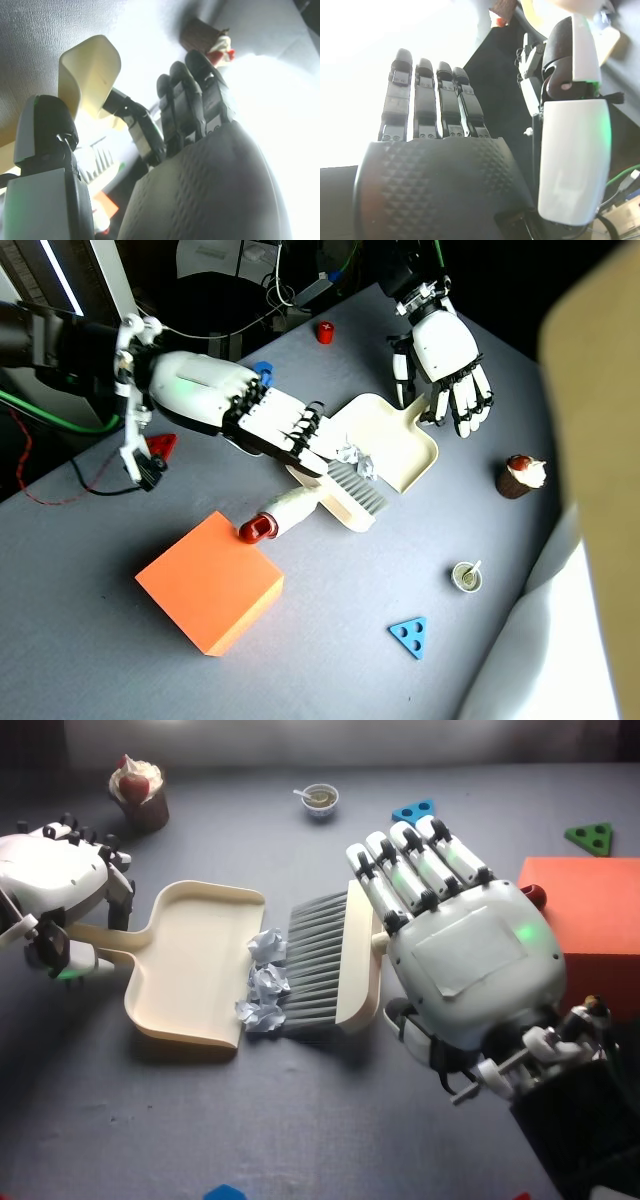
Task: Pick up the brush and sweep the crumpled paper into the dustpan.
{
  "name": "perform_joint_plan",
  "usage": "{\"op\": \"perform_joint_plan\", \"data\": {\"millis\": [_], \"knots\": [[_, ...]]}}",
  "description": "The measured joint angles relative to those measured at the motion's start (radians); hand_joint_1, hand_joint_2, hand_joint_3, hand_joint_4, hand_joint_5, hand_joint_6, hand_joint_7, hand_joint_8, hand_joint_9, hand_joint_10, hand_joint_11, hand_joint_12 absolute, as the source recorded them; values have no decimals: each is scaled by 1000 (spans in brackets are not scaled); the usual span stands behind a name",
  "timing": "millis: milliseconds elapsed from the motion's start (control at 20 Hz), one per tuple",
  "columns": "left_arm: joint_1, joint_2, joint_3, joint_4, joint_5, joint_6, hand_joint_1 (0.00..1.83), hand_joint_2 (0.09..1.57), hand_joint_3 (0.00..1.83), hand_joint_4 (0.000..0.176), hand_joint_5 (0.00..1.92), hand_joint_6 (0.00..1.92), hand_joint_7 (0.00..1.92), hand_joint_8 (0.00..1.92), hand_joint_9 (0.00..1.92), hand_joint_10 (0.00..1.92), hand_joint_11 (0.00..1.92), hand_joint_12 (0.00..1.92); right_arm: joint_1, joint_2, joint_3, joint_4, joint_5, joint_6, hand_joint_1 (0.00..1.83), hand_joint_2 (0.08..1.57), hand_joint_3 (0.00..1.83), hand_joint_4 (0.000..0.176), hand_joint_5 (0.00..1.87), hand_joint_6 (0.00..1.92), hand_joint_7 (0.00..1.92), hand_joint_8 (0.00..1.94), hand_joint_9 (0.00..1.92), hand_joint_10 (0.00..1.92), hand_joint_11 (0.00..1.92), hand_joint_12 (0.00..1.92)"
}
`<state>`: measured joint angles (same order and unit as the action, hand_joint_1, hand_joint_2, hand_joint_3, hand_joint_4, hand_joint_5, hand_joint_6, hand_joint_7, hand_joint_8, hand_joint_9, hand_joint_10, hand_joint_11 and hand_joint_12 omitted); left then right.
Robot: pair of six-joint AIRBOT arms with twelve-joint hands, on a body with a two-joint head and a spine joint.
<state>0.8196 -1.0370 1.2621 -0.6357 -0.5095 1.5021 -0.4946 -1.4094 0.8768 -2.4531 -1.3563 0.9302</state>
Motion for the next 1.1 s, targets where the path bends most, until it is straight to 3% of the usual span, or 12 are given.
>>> {"op": "perform_joint_plan", "data": {"millis": [100, 150, 300, 350, 400, 450, 650, 700, 750, 850, 950, 1100], "knots": [[-6, 0, 0, 2, 1, 0, 1030, 1159, 0, 55, 901, 1105, 336, 3, 263, 3, 0, 678, 0, -29, 46, 0, -3, 0, 972, 947, 0, 0, 142, 5, 168, 11, 185, 9, 235, 22], [-7, 1, 0, 7, 2, 0, 1049, 1158, 0, 14, 903, 1102, 319, 4, 255, 2, 0, 663, 0, -40, 70, -1, -3, 0, 976, 944, 0, 0, 144, 6, 173, 11, 180, 6, 238, 24], [-7, 5, 0, 8, 8, -1, 1046, 1158, 0, 21, 903, 1102, 317, 8, 252, 5, 0, 631, 0, -53, 118, 5, 2, 0, 967, 963, 7, 0, 138, 1, 158, 2, 168, 0, 228, 19], [-8, 7, 0, 8, 6, 0, 1054, 1159, 0, 2, 903, 1103, 318, 5, 238, 2, 0, 632, 0, -54, 135, 16, 5, 0, 986, 956, 3, 0, 151, 6, 174, 7, 180, 5, 249, 28], [-8, 7, 0, 8, 4, 0, 1052, 1160, 0, 2, 899, 1108, 325, 5, 240, 2, 0, 646, 0, -55, 147, 21, 9, 0, 984, 949, 0, 0, 160, 8, 188, 11, 192, 10, 258, 31], [-13, 7, 0, 5, 8, 0, 1028, 1165, 1, 50, 888, 1125, 330, 5, 252, 5, 0, 661, -3, -59, 162, 25, 10, 0, 988, 956, 2, 0, 175, 13, 190, 11, 190, 8, 258, 31], [-18, 7, 0, 8, 5, -1, 1054, 1157, 0, 4, 908, 1096, 319, 3, 232, 6, 0, 628, -14, -89, 226, 40, 27, 0, 971, 989, 6, 0, 183, 11, 187, 9, 178, 7, 239, 22], [-18, 7, 0, 7, 6, -1, 1046, 1158, 0, 20, 903, 1102, 317, 1, 230, 4, 0, 623, -14, -105, 243, 40, 24, 1, 978, 987, 4, 0, 178, 8, 179, 4, 175, 5, 240, 23], [-18, 7, 0, 8, 6, -1, 1050, 1161, 1, 8, 898, 1109, 311, 0, 223, 1, 0, 620, -16, -118, 254, 39, 31, 7, 1007, 991, 4, 0, 189, 10, 184, 5, 180, 6, 243, 24], [-19, 7, 0, 8, 8, 0, 1034, 1162, 1, 40, 895, 1116, 302, 0, 211, 1, 0, 562, -22, -135, 281, 23, 50, 10, 1008, 990, 3, 0, 208, 15, 193, 8, 193, 10, 258, 30], [-19, 7, 0, 8, 8, 0, 1050, 1157, 0, 12, 906, 1099, 311, 5, 229, 6, 0, 605, -22, -147, 306, 26, 55, 14, 957, 1001, 7, 0, 176, 1, 156, 0, 159, 0, 230, 18], [-19, 7, 0, 9, 8, -4, 1045, 1159, 0, 22, 902, 1105, 318, 4, 242, 6, 0, 644, -22, -159, 338, 31, 49, 14, 982, 1006, 6, 0, 178, 2, 162, 3, 169, 5, 218, 12]]}}
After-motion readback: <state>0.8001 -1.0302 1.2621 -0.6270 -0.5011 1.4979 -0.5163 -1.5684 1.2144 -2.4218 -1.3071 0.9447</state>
